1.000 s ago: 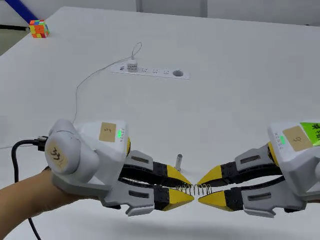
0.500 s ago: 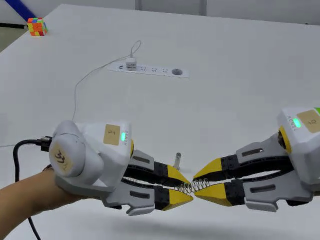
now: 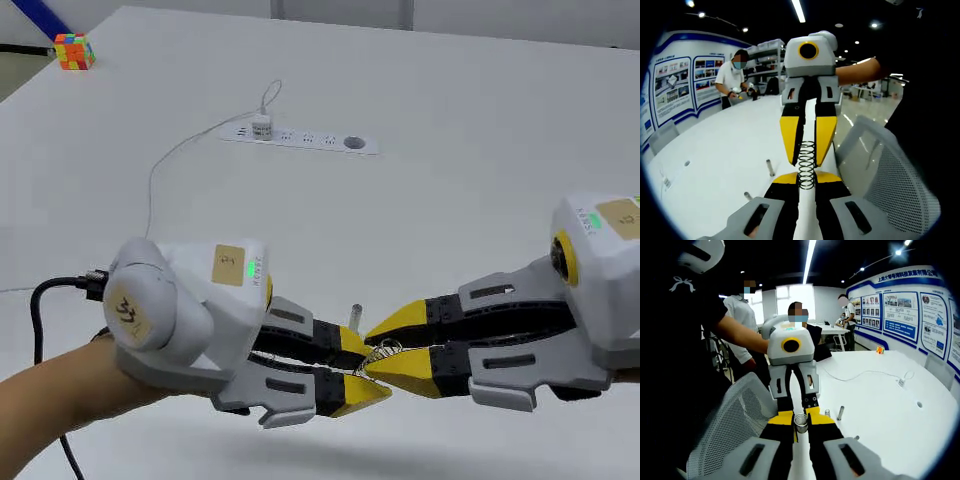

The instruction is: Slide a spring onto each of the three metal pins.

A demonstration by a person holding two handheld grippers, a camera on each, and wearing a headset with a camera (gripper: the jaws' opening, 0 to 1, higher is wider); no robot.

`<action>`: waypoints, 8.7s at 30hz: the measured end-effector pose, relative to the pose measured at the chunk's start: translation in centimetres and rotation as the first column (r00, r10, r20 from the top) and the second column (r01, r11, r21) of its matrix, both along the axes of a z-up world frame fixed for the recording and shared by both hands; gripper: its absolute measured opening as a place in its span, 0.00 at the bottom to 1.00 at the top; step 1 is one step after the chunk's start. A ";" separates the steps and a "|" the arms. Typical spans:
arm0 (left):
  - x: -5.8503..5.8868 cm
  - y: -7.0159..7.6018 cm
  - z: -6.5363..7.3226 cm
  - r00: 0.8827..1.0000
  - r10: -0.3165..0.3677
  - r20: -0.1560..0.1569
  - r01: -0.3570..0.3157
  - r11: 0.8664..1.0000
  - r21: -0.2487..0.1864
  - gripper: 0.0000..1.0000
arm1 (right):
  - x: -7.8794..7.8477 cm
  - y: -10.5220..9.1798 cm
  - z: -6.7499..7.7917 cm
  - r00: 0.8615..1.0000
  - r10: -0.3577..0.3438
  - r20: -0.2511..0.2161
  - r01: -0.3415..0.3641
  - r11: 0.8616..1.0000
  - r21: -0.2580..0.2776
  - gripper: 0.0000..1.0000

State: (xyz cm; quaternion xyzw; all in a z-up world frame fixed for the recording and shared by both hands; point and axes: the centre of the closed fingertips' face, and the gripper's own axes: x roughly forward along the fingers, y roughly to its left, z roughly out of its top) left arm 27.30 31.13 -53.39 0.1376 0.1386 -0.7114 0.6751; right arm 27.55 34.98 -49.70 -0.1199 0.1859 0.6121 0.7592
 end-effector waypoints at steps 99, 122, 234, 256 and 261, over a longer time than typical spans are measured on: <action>5.5 5.9 0.9 0.953 0.296 -0.062 -0.297 0.955 -0.011 0.70 | 9.7 -12.7 -14.1 0.848 -0.530 -0.008 0.501 0.805 -0.318 0.16; 5.3 6.8 1.1 0.945 0.324 -0.054 -0.325 0.945 -0.019 0.70 | 7.6 -5.2 -9.5 0.934 -0.350 0.073 0.358 0.918 -0.173 0.22; 3.4 2.8 1.3 0.997 0.058 0.041 -0.057 0.998 -0.009 0.10 | 3.5 -0.8 -3.1 0.999 0.005 0.051 0.005 0.984 -0.177 0.12; 4.1 2.8 1.3 0.995 0.085 0.047 -0.085 0.996 -0.019 0.10 | 3.7 0.7 0.1 0.998 -0.019 0.057 0.023 0.997 -0.072 0.11; 3.8 2.5 1.2 0.995 0.083 0.052 -0.083 0.996 -0.013 0.10 | 3.5 1.6 0.9 0.998 -0.021 0.056 0.023 0.999 -0.032 0.11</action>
